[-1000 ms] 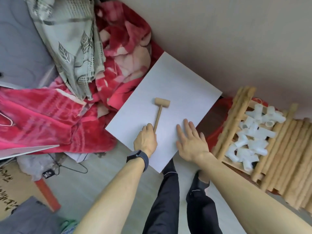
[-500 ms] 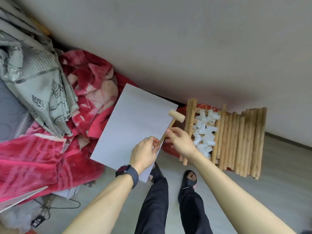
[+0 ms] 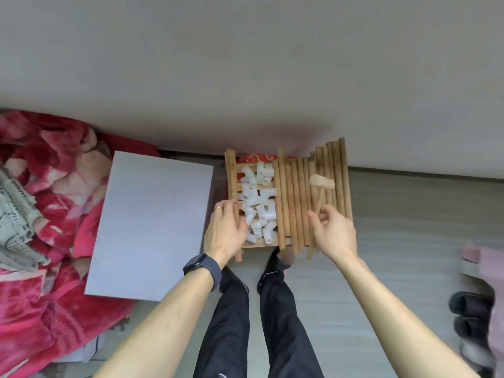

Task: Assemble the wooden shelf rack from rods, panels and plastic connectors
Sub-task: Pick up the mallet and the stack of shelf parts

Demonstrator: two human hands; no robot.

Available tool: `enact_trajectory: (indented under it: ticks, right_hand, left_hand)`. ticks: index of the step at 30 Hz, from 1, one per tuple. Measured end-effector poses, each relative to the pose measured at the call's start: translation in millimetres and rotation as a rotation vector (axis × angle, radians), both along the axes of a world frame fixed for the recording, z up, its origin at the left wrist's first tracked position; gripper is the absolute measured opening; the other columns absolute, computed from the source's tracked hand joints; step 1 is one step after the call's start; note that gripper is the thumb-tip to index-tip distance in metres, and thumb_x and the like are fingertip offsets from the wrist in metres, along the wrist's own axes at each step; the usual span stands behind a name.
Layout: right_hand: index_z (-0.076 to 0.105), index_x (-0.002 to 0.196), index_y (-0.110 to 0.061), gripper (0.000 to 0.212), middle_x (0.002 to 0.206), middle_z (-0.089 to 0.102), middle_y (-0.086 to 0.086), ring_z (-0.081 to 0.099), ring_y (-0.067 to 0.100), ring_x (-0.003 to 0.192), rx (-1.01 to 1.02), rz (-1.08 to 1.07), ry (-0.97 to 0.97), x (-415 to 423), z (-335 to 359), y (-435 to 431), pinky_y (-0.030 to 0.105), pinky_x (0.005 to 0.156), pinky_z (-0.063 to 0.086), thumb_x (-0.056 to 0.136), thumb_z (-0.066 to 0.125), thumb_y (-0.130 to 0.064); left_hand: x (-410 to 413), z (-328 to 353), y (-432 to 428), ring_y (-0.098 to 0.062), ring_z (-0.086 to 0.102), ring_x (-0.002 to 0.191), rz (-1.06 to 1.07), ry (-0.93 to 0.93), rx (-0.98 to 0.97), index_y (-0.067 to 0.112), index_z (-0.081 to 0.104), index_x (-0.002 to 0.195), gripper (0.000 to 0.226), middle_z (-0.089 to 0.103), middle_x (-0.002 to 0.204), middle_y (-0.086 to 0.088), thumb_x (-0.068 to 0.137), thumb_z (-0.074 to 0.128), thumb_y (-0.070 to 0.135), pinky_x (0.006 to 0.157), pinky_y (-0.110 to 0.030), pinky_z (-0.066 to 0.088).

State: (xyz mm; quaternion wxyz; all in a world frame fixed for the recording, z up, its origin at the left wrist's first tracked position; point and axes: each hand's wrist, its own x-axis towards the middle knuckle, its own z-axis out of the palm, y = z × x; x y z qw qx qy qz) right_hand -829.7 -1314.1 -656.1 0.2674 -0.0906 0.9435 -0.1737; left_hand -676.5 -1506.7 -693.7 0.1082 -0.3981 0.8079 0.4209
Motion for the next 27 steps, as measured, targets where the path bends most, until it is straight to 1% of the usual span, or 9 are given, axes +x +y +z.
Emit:
enact_trajectory:
  ticks: [3, 5, 7, 8, 11, 15, 19, 23, 27]
  right_hand:
    - [0.056, 0.092, -0.025, 0.021, 0.088, 0.065, -0.007, 0.054, 0.025, 0.074, 0.129, 0.070, 0.030, -19, -10, 28, 0.035, 0.065, 0.039, 0.101, 0.054, -0.045]
    - [0.058, 0.099, -0.023, 0.023, 0.092, 0.065, -0.003, 0.054, 0.029, 0.076, 0.193, 0.141, 0.038, -29, -18, 34, 0.036, 0.066, 0.041, 0.102, 0.052, -0.045]
    - [0.059, 0.106, -0.022, 0.024, 0.096, 0.066, -0.001, 0.060, 0.033, 0.081, 0.222, 0.214, 0.046, -36, -26, 34, 0.037, 0.067, 0.043, 0.102, 0.051, -0.044]
    - [0.059, 0.108, -0.021, 0.024, 0.098, 0.067, 0.000, 0.063, 0.034, 0.085, 0.223, 0.240, 0.043, -39, -31, 32, 0.037, 0.067, 0.044, 0.103, 0.050, -0.043]
    - [0.059, 0.116, -0.018, 0.027, 0.104, 0.068, 0.003, 0.065, 0.036, 0.091, 0.211, 0.303, 0.029, -46, -41, 28, 0.039, 0.069, 0.048, 0.103, 0.050, -0.041]
    - [0.057, 0.121, -0.015, 0.032, 0.107, 0.067, 0.006, 0.066, 0.038, 0.093, 0.196, 0.338, 0.010, -51, -50, 30, 0.039, 0.067, 0.046, 0.103, 0.051, -0.041]
    - [0.055, 0.120, -0.015, 0.035, 0.106, 0.066, 0.006, 0.066, 0.036, 0.092, 0.141, 0.341, -0.032, -54, -55, 35, 0.043, 0.072, 0.055, 0.102, 0.052, -0.045]
    - [0.053, 0.127, -0.017, 0.038, 0.113, 0.066, 0.005, 0.065, 0.037, 0.097, 0.096, 0.341, -0.062, -56, -57, 41, 0.046, 0.076, 0.056, 0.101, 0.053, -0.045]
    - [0.053, 0.132, -0.019, 0.039, 0.123, 0.066, 0.003, 0.066, 0.035, 0.104, 0.056, 0.317, -0.078, -58, -51, 47, 0.045, 0.081, 0.056, 0.100, 0.054, -0.042]
  left_hand:
    - [-6, -10, -1, -0.030, 0.045, 0.136, 0.023, -0.095, 0.071, 0.022, 0.032, 0.153, 0.055, 0.035, 0.153, -0.007, 0.102, 0.052, 0.030, 0.110, -0.043, 0.041]
    - [-11, -16, -3, -0.031, 0.040, 0.141, 0.068, -0.154, 0.117, 0.023, 0.022, 0.158, 0.063, 0.029, 0.159, -0.008, 0.103, 0.050, 0.032, 0.114, -0.044, 0.037]
    - [-17, -22, -5, -0.031, 0.033, 0.147, 0.126, -0.209, 0.153, 0.022, 0.014, 0.161, 0.069, 0.023, 0.164, -0.008, 0.103, 0.049, 0.036, 0.117, -0.044, 0.033]
    - [-21, -24, -6, -0.031, 0.032, 0.148, 0.153, -0.217, 0.162, 0.022, 0.013, 0.162, 0.069, 0.023, 0.164, -0.009, 0.104, 0.048, 0.035, 0.117, -0.044, 0.033]
    - [-30, -31, -5, -0.035, 0.041, 0.141, 0.183, -0.206, 0.167, 0.025, 0.014, 0.161, 0.065, 0.037, 0.159, -0.011, 0.105, 0.046, 0.025, 0.113, -0.044, 0.038]
    - [-37, -38, 1, -0.040, 0.054, 0.127, 0.209, -0.241, 0.164, 0.031, 0.014, 0.161, 0.063, 0.050, 0.148, -0.012, 0.105, 0.041, 0.021, 0.106, -0.048, 0.046]
    - [-40, -43, 7, -0.038, 0.057, 0.120, 0.233, -0.258, 0.118, 0.033, 0.016, 0.160, 0.061, 0.054, 0.142, -0.011, 0.105, 0.038, 0.017, 0.102, -0.047, 0.049]
    - [-40, -44, 9, -0.039, 0.057, 0.121, 0.221, -0.236, 0.080, 0.032, 0.020, 0.159, 0.060, 0.055, 0.142, -0.009, 0.104, 0.040, 0.017, 0.098, -0.045, 0.048]
    - [-40, -41, 9, -0.039, 0.057, 0.119, 0.210, -0.251, 0.085, 0.031, 0.021, 0.158, 0.060, 0.056, 0.139, -0.010, 0.103, 0.042, 0.019, 0.096, -0.044, 0.047]
